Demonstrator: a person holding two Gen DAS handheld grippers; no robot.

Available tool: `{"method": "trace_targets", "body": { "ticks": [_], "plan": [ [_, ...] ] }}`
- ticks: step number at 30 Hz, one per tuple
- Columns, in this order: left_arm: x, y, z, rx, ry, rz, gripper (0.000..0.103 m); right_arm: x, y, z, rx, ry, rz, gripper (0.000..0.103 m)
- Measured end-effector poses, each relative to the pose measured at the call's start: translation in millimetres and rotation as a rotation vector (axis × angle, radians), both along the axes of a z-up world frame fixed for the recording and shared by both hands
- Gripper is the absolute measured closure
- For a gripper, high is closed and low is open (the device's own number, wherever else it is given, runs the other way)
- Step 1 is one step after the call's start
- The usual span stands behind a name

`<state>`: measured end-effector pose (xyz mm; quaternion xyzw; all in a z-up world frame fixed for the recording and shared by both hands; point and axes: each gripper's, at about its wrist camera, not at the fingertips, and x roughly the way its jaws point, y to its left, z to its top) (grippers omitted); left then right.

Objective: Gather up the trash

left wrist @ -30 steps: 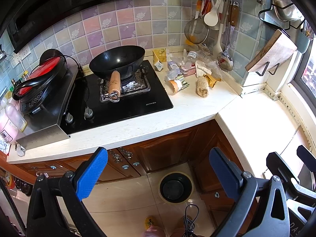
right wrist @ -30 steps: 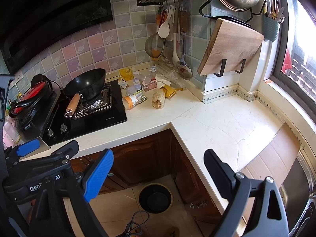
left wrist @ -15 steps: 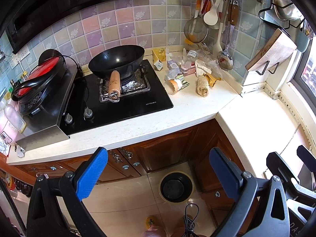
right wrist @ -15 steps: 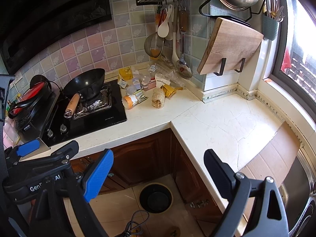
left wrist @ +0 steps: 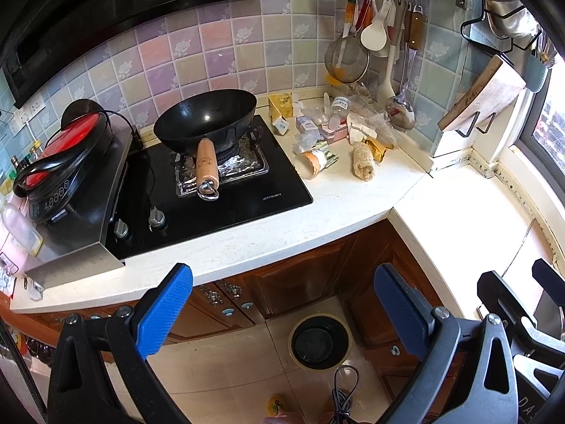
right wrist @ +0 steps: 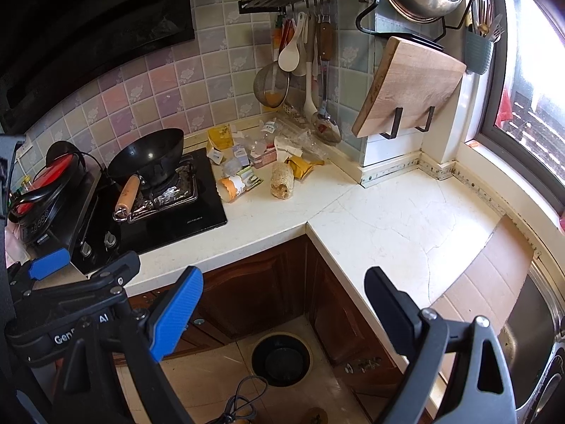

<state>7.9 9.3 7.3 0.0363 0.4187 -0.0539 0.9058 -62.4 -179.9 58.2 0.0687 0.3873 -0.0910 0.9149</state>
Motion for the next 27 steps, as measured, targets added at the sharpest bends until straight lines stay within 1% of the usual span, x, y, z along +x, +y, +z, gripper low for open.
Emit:
{"method": "trace_targets", "body": {
  "ticks": [5, 14, 17, 19, 23, 25, 27],
  "plan": [
    [6, 10, 0, -0.009, -0.007, -0.019, 0.001, 7, 15, 4, -0.019, -0.002, -0.021, 0.010],
    [19, 11, -3, 0.001, 0.004, -0.062, 0.001, 10, 27, 3, -0.021, -0.006, -0.068, 0.010],
    [22, 13, -5, -0.017, 0.009, -0.089, 0.001, 9, 29, 3, -0.019, -0.009, -0.084, 0.010],
    [25, 14, -9, -0.039, 0.028, -0.111, 0.001, 8, 29, 2, -0.020, -0.009, -0.097, 0.010],
    [34, 12, -19, -0.095, 0.098, -0.166, 0.001, 6, 29, 2, -0.021, -0.005, -0.122, 0.010],
    [39, 9, -25, -0.109, 0.127, -0.189, 0.001, 6, 29, 1, -0.029, -0.002, -0.132, 0.010],
    [45, 4, -32, -0.123, 0.173, -0.208, 0.001, 9, 26, -1, -0.032, 0.008, -0.138, 0.010]
  ]
}}
